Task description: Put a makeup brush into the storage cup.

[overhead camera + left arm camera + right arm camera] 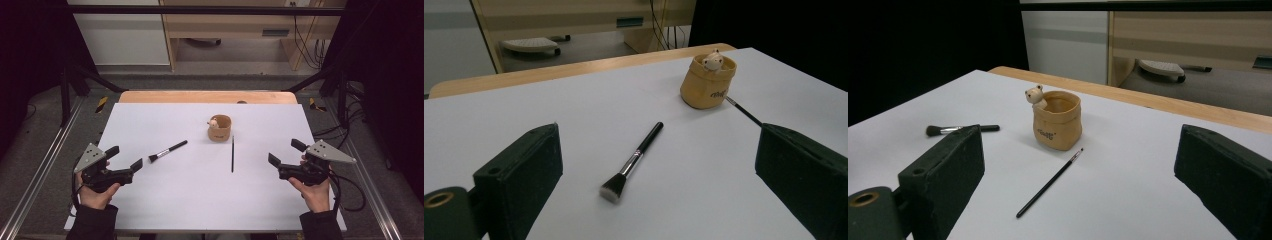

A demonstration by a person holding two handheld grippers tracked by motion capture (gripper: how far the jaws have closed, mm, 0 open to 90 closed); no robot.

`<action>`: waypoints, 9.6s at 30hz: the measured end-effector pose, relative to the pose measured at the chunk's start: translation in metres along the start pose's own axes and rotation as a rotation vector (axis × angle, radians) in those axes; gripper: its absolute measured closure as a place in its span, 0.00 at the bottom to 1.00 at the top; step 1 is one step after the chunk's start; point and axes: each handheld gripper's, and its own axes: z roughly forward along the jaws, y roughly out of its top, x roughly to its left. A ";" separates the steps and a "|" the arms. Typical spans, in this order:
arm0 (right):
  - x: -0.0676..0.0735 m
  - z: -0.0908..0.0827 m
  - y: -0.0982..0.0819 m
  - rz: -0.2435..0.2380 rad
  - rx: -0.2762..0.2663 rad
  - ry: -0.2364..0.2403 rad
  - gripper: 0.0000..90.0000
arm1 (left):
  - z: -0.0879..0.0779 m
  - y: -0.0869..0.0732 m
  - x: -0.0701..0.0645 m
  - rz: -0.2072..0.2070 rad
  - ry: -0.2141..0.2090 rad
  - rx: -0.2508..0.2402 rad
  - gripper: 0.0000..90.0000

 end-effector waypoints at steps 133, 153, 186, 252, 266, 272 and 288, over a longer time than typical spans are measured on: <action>0.031 0.186 -0.059 0.027 0.596 -0.246 0.93 | 0.007 -0.015 -0.001 0.032 0.010 0.066 0.06; 0.019 0.179 -0.058 0.000 0.620 -0.230 0.95 | 0.007 -0.015 -0.001 0.035 0.008 0.067 0.06; 0.012 0.191 -0.026 -0.081 0.808 -0.117 0.71 | 0.007 -0.014 -0.001 0.040 -0.004 0.071 0.07; 0.007 0.151 0.004 -0.039 0.805 -0.122 0.95 | 0.007 -0.014 -0.002 0.032 0.000 0.071 0.07; 0.029 0.108 0.012 -0.045 0.589 0.004 0.95 | 0.008 -0.012 -0.008 0.017 -0.012 0.062 0.07; 0.041 0.100 0.009 -0.053 0.502 0.085 0.95 | 0.007 -0.009 -0.013 0.003 -0.022 0.050 0.07; 0.063 0.089 -0.002 -0.057 0.321 0.245 0.95 | 0.022 0.001 -0.041 -0.039 -0.095 0.036 0.09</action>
